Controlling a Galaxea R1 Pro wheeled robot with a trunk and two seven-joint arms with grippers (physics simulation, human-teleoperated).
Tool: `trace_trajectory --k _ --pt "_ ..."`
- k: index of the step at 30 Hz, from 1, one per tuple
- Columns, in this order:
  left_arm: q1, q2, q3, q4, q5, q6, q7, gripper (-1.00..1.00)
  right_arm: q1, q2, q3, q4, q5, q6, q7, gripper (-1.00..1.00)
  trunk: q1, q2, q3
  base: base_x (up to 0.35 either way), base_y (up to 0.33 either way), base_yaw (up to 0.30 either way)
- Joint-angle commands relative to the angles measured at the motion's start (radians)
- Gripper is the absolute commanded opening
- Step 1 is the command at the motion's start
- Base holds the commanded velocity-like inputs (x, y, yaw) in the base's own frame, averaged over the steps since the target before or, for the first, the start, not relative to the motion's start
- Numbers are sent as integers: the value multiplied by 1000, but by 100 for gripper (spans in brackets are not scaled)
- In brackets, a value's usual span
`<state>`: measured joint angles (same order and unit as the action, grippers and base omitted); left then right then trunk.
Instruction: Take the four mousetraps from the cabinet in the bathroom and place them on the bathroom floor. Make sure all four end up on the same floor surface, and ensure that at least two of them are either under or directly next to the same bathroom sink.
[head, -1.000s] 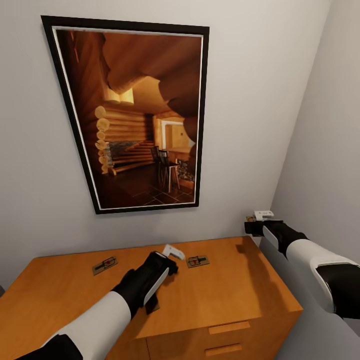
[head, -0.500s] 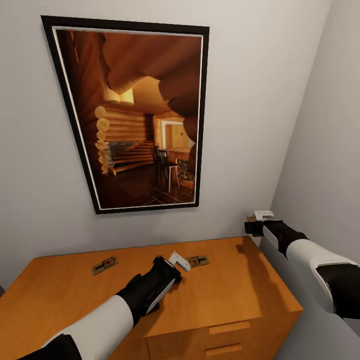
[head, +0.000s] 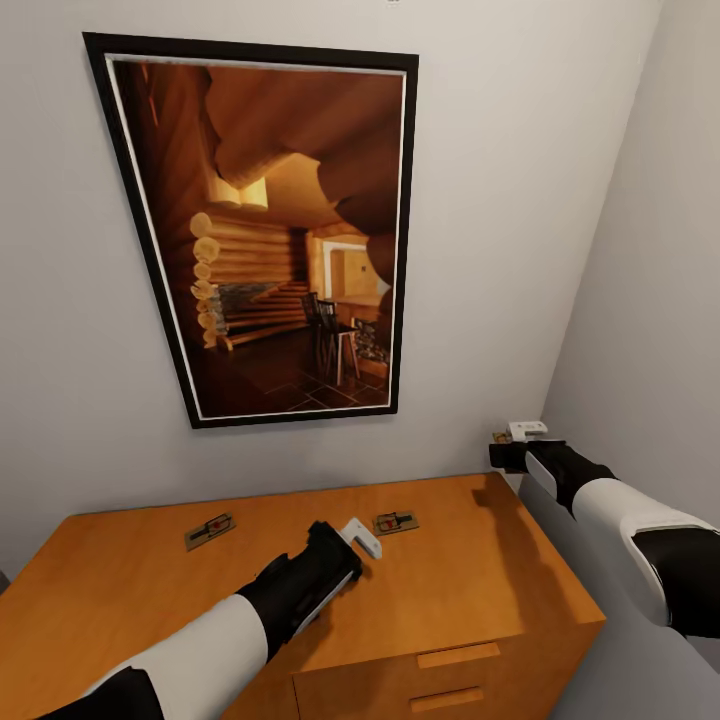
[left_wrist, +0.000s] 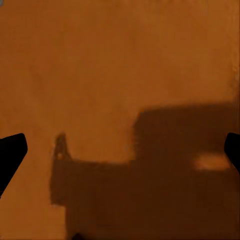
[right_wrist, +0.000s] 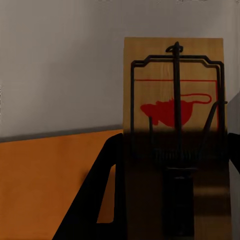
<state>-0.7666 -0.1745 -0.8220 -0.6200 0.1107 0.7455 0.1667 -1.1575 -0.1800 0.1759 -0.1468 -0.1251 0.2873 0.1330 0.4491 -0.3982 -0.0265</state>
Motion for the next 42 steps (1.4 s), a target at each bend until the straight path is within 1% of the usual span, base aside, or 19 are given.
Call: trace_trajectory --k 1,4,7,13,18,26,30,34,36,42 --pt "0 0 -10 0 50 -1 -21 100 -1 -1 8 -2 -11 6 2 -100 1 -2 -3 0 0 0" --pt "0 0 -16 -1 48 -1 -60 100 -1 -1 8 -2 -11 6 2 -100 1 -2 -3 0 0 0" --pt "0 0 -18 -1 45 -3 -72 100 -1 -1 8 -2 -11 6 2 -100 1 -2 -3 0 0 0" --pt "0 0 -18 -11 44 -10 -75 100 -1 -1 8 -2 -11 6 2 -100 1 -2 -3 0 0 0" --pt "0 0 -16 -73 44 -8 -75 100 0 -1 8 -2 -11 6 2 -100 1 -2 -3 0 0 0" --pt "0 0 -14 -110 43 2 -75 100 -1 -1 8 -1 -11 6 2 -100 1 -2 -3 0 0 0" --pt "0 0 -12 -155 42 29 -76 100 -1 -1 8 -1 -11 6 2 -100 1 -2 -3 0 0 0" --pt "0 0 -10 -214 42 87 -78 100 0 -1 8 0 -11 6 2 -100 1 -2 -3 0 0 0" --pt "0 0 -10 -232 43 104 -79 100 0 -1 8 0 -11 6 2 -100 1 -2 -3 0 0 0" --pt "0 0 -11 -253 43 116 -78 100 -1 -1 9 0 -11 6 2 -100 1 -2 -3 0 0 0"
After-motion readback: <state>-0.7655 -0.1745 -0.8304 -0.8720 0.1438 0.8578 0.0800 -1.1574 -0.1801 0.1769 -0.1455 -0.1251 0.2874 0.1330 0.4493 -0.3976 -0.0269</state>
